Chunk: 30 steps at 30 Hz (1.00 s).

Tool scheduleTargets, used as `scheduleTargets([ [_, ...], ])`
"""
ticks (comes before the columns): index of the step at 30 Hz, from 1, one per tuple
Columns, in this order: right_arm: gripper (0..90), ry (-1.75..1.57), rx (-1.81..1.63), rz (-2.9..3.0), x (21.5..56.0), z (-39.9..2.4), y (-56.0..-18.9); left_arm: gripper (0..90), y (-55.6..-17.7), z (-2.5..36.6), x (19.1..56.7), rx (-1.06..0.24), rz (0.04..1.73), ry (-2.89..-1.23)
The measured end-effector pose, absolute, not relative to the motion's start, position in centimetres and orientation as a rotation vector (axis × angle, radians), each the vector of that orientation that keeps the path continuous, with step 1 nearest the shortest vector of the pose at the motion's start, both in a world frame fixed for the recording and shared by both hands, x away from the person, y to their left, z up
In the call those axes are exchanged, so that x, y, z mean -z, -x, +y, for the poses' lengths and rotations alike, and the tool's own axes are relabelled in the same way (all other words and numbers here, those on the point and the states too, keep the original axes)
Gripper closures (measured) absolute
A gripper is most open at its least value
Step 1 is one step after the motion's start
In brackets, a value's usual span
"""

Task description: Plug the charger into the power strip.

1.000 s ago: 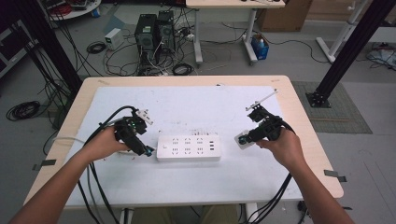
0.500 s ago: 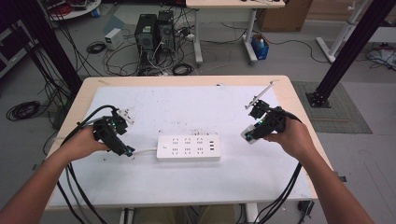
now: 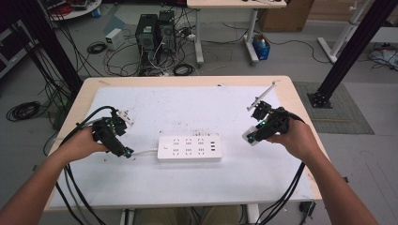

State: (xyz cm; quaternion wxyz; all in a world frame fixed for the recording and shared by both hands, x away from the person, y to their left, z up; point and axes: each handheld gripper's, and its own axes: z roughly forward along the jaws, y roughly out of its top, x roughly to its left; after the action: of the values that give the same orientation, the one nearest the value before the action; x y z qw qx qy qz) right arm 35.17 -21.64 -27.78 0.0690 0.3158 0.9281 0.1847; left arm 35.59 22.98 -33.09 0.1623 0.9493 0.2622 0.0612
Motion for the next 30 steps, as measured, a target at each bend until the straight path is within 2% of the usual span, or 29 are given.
scheduleTargets([
  [6, 62.5, -0.895, -0.541, 2.828, 27.6, -20.3, -35.7, 17.6, -36.0, 23.4, 33.5, -0.167, 0.766, -2.699],
  [9, 62.5, -0.833, -0.506, 2.867, 27.6, -19.4, -36.0, 17.6, -36.1, 23.7, 33.7, -0.122, 0.757, -2.664],
  [23, 62.5, -0.581, -0.488, 2.924, 27.2, -14.5, -38.2, 17.6, -36.8, 23.9, 35.2, -0.151, 0.793, -2.71],
  [30, 62.5, -0.465, -0.444, 2.981, 28.7, -11.7, -38.9, 17.6, -37.0, 24.0, 36.0, -0.13, 0.79, -2.713],
])
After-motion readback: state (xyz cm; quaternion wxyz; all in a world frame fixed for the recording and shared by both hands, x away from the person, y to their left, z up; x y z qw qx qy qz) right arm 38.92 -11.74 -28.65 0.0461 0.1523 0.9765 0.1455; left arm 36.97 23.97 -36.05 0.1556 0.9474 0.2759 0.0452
